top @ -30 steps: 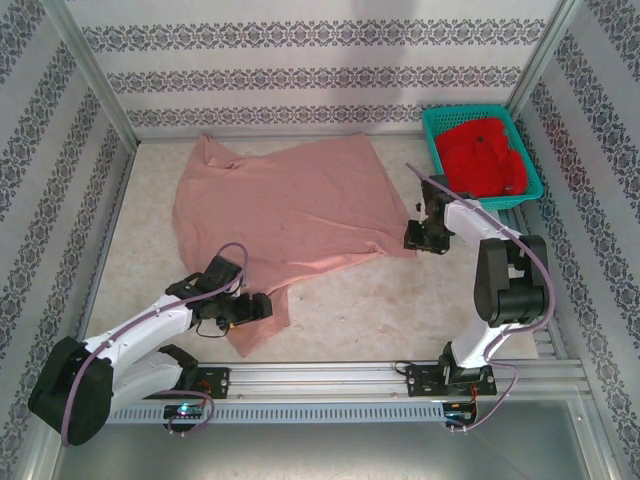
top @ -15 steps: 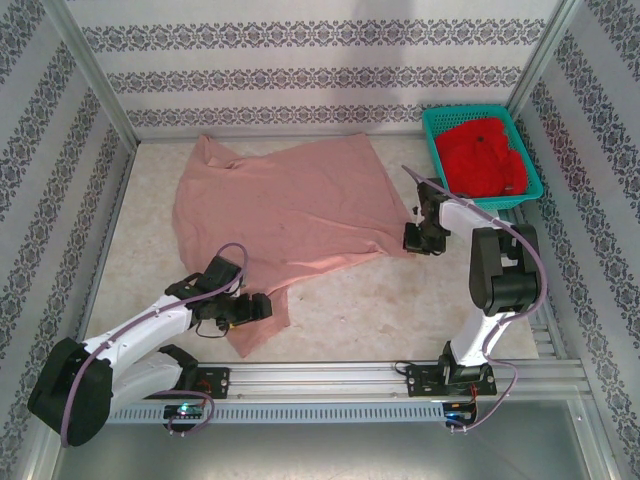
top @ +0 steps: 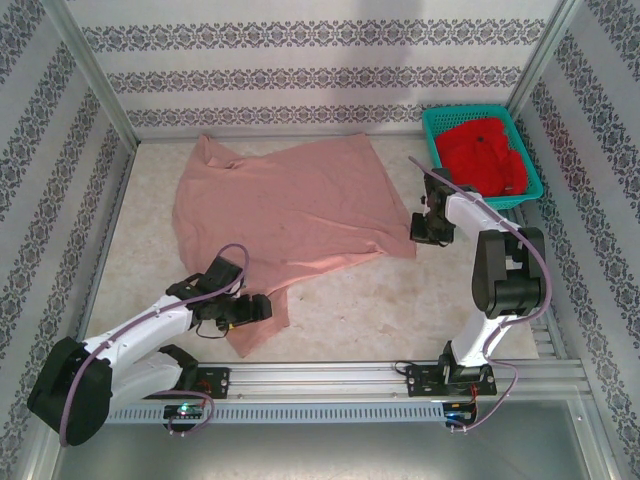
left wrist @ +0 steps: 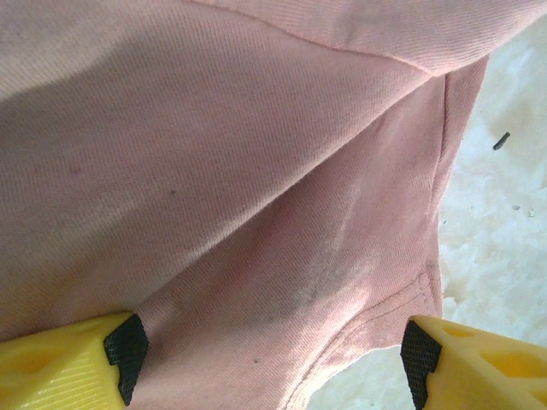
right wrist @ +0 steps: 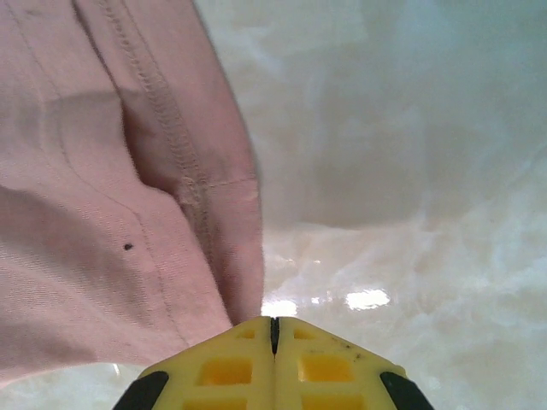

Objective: Fold the inside-out t-shirt

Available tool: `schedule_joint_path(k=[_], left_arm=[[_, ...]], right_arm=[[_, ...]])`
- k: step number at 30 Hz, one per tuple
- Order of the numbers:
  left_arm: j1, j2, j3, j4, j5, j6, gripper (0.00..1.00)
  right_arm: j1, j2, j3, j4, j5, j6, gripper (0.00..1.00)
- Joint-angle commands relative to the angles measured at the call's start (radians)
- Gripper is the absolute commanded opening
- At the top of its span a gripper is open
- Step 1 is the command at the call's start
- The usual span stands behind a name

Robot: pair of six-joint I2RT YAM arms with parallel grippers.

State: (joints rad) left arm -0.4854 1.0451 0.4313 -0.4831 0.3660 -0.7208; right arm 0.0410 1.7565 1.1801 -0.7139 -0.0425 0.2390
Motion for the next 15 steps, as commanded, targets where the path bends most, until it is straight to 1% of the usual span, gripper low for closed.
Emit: schedule_joint_path(k=[1, 3, 5, 9, 15], left_arm=[[-0.015, 0.012, -0.014, -0.082, -0.036, -0.017, 0.81], [-0.015, 0.013, -0.014, -0.082, -0.037, -0.017, 0.81], [-0.015, 0.015, -0.013, -0.080, -0.036, -0.015, 0.81], [-0.016, 0.016, -0.014, -0.078, -0.033, -0.014, 0.81], [-0.017, 0.010, -0.016, -0.080, -0.037, -0.015, 0.81]], right_arm=[[-0.008, -0.037, -0.033, 0.003, -0.073, 0.005, 0.18], [-0.009, -0.043, -0.057, 0.026, -0.104, 0.009, 0.27], [-0.009, -0.024, -0.057, 0.035, -0.131, 0.008, 0.33], [-0.009, 0.005, -0.052, 0.051, -0.135, 0.013, 0.34], [-0.009, 0.054, -0.033, 0.061, -0.146, 0.002, 0.31]])
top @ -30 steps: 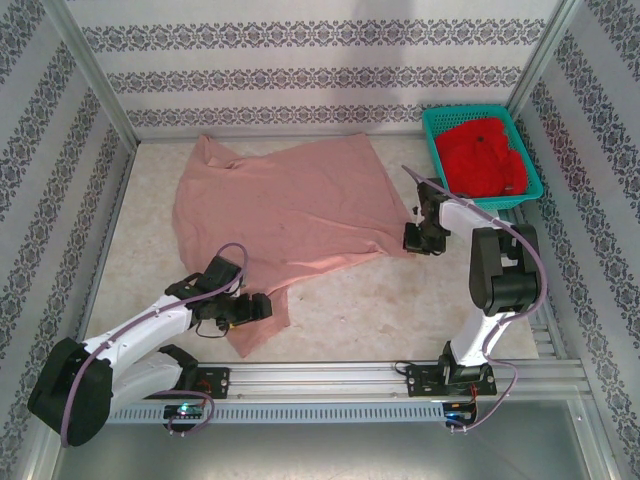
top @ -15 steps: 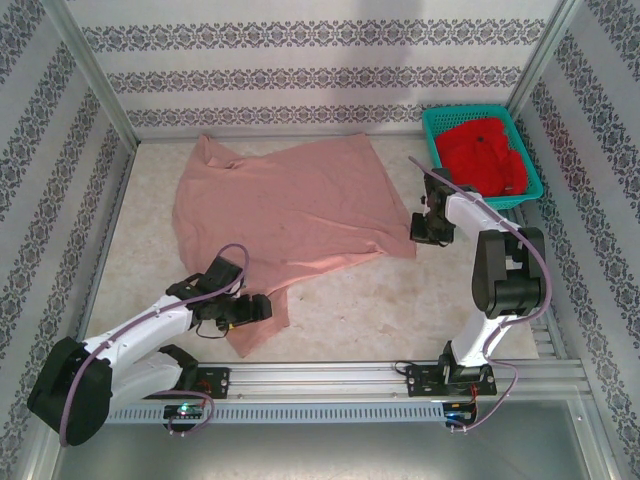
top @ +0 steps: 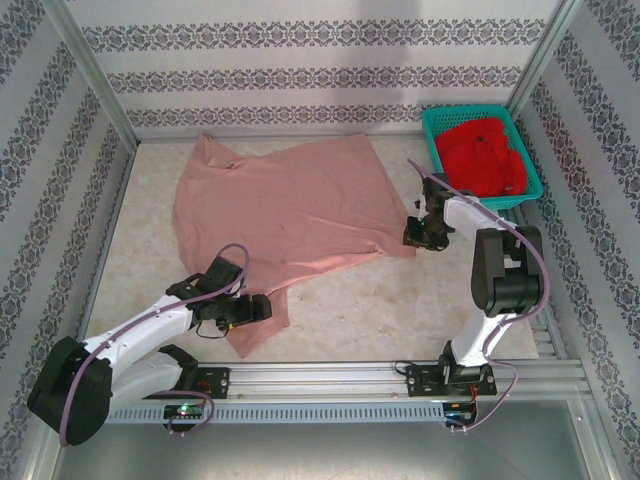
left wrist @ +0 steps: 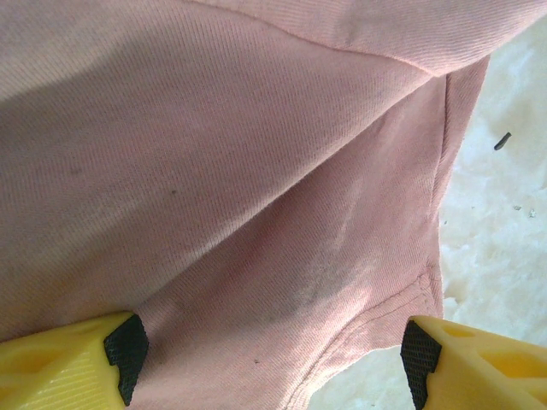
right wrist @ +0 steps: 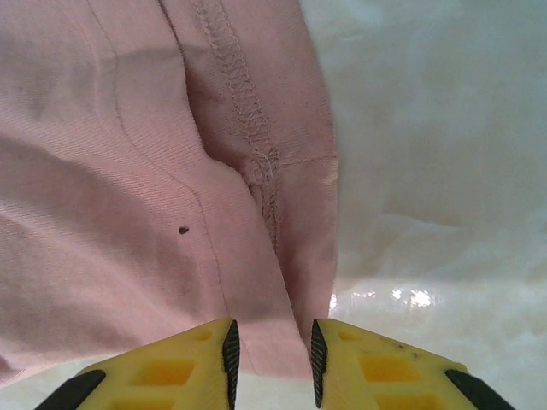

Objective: Fold the inside-out t-shirt

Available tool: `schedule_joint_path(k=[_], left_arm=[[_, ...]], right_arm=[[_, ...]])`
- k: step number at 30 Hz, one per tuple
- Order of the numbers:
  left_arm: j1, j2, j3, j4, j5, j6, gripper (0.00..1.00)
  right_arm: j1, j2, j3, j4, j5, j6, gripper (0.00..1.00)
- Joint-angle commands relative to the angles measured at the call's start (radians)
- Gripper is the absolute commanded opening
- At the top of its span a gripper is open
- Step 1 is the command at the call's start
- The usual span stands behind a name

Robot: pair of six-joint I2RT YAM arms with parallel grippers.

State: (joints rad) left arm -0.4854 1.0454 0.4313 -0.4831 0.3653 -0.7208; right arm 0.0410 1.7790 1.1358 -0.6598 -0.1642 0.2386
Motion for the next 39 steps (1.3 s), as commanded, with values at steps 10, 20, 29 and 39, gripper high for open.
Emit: schedule_joint_path(k=[10, 20, 29, 39], left_arm=[[-0.017, 0.006, -0.020, -0.074, -0.038, -0.017, 0.81], [-0.020, 0.001, -0.022, -0.077, -0.041, -0.020, 0.81], [-0.020, 0.007, -0.020, -0.076, -0.045, -0.017, 0.81], [-0.021, 0.005, -0.020, -0.074, -0.043, -0.013, 0.81]], right_arm=[[-0.011, 0.053, 0.010, 0.021, -0.026, 0.001, 0.12], [-0.021, -0.009, 0.007, 0.001, 0.091, 0.001, 0.00], [-0.021, -0.042, -0.004, 0.034, 0.031, -0.010, 0.03], [-0.002, 0.042, 0.030, 0.042, -0.024, -0.012, 0.36]])
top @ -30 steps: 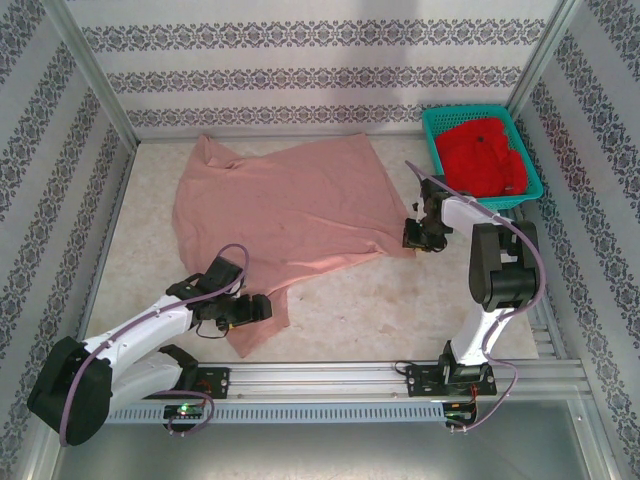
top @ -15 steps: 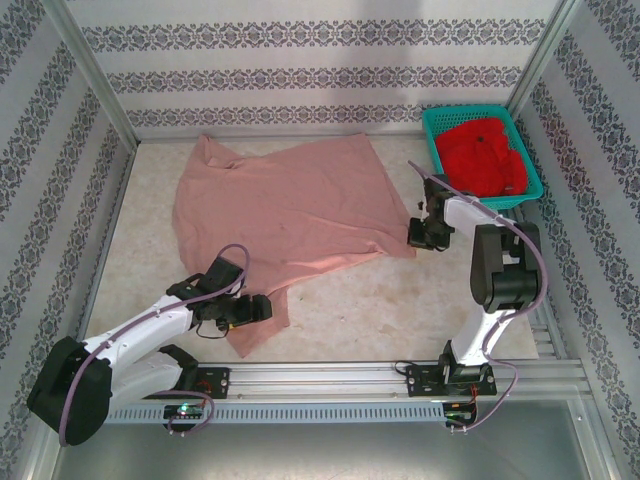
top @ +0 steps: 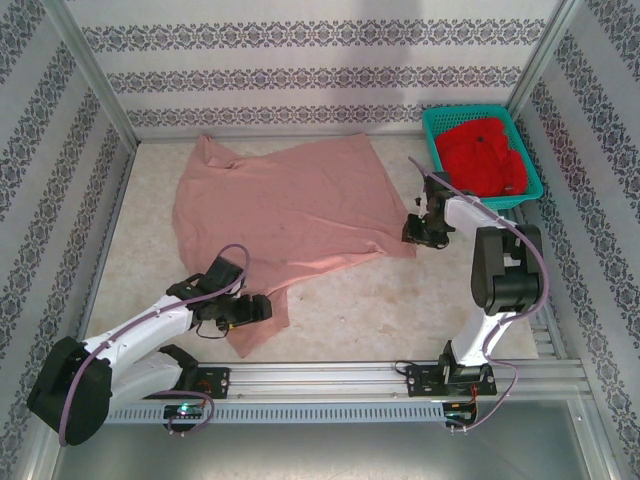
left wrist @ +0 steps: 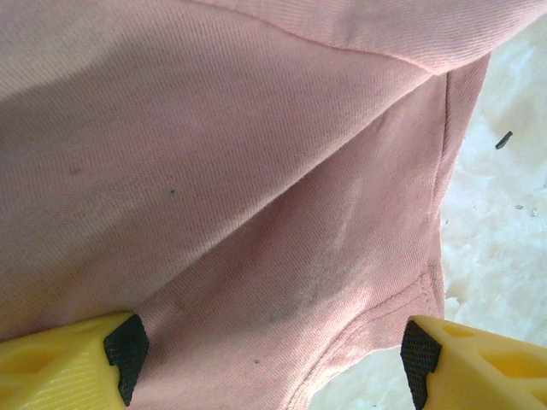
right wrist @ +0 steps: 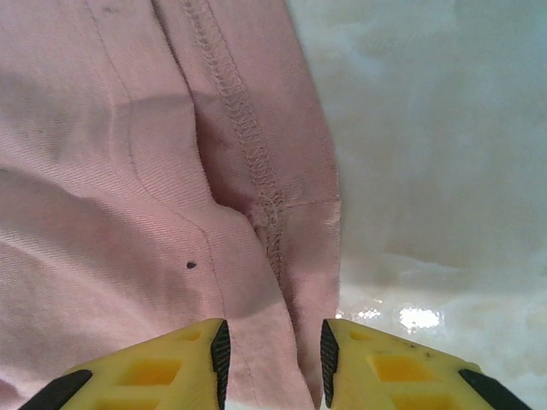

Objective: Fold the inside-out t-shirt

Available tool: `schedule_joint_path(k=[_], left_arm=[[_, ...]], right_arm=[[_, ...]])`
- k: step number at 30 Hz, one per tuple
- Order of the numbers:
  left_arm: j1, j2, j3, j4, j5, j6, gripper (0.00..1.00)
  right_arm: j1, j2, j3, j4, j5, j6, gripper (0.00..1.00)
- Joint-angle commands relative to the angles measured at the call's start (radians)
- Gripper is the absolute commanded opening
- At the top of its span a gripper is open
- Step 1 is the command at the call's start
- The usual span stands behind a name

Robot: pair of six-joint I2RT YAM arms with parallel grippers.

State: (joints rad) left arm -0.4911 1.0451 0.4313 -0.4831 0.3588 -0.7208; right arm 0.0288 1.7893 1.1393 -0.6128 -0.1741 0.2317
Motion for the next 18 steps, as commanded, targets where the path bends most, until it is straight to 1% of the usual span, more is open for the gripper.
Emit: schedule_joint_path(k=[1, 4, 8, 12, 18], left_arm=[[-0.015, 0.006, -0.021, -0.074, -0.036, -0.013, 0.81], [-0.015, 0.006, -0.021, -0.073, -0.038, -0.014, 0.81], [-0.015, 0.006, -0.022, -0.073, -0.038, -0.013, 0.81], [-0.015, 0.006, -0.022, -0.074, -0.038, -0.014, 0.81], [-0.017, 0.006, -0.023, -0.073, -0.040, -0.016, 0.81]], right_arm=[[0.014, 0.041, 0.030, -0.007, -0.014, -0.005, 0.35], [0.026, 0.058, 0.037, -0.007, -0.012, -0.008, 0.33], [0.036, 0.075, 0.050, -0.008, -0.008, -0.011, 0.27], [0.040, 0.081, 0.056, -0.017, 0.022, -0.016, 0.14], [0.037, 0.072, 0.063, -0.034, 0.060, -0.022, 0.00]])
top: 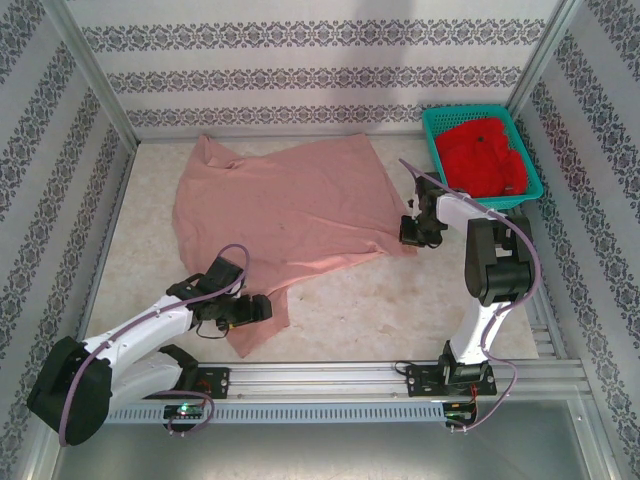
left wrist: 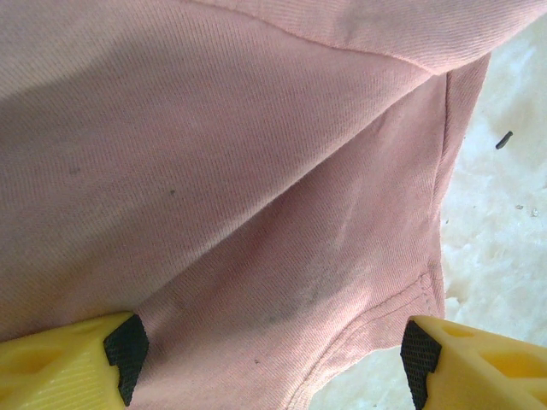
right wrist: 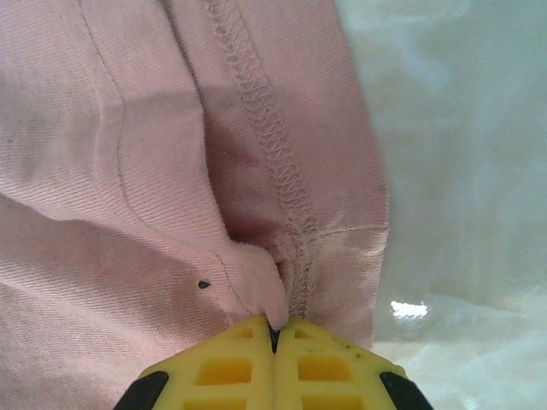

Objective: Fold the inside-out t-shirt

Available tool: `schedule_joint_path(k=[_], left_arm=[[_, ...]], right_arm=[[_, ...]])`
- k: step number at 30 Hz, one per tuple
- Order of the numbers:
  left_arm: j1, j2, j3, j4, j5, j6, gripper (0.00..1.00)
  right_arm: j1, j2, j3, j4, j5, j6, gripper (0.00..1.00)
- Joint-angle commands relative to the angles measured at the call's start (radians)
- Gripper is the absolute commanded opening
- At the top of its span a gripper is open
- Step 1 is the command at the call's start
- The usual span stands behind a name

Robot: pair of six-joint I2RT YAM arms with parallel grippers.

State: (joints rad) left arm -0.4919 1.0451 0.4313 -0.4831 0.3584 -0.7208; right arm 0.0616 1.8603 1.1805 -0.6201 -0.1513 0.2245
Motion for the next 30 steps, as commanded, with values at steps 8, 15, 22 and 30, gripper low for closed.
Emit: schedule_joint_path(k=[8, 15, 22, 30], left_arm=[[-0.017, 0.001, -0.023, -0.080, -0.050, -0.020, 0.81], [-0.020, 0.002, -0.022, -0.086, -0.055, -0.022, 0.81], [-0.027, 0.004, -0.022, -0.087, -0.064, -0.022, 0.81], [-0.034, 0.007, -0.022, -0.089, -0.068, -0.021, 0.81]], right_arm=[[-0.015, -0.045, 0.022, -0.053, 0.136, -0.014, 0.00], [-0.019, -0.052, 0.037, -0.074, 0.217, -0.017, 0.00], [-0.019, -0.043, 0.075, -0.095, 0.239, -0.028, 0.00], [-0.031, -0.011, 0.121, -0.105, 0.140, -0.028, 0.00]])
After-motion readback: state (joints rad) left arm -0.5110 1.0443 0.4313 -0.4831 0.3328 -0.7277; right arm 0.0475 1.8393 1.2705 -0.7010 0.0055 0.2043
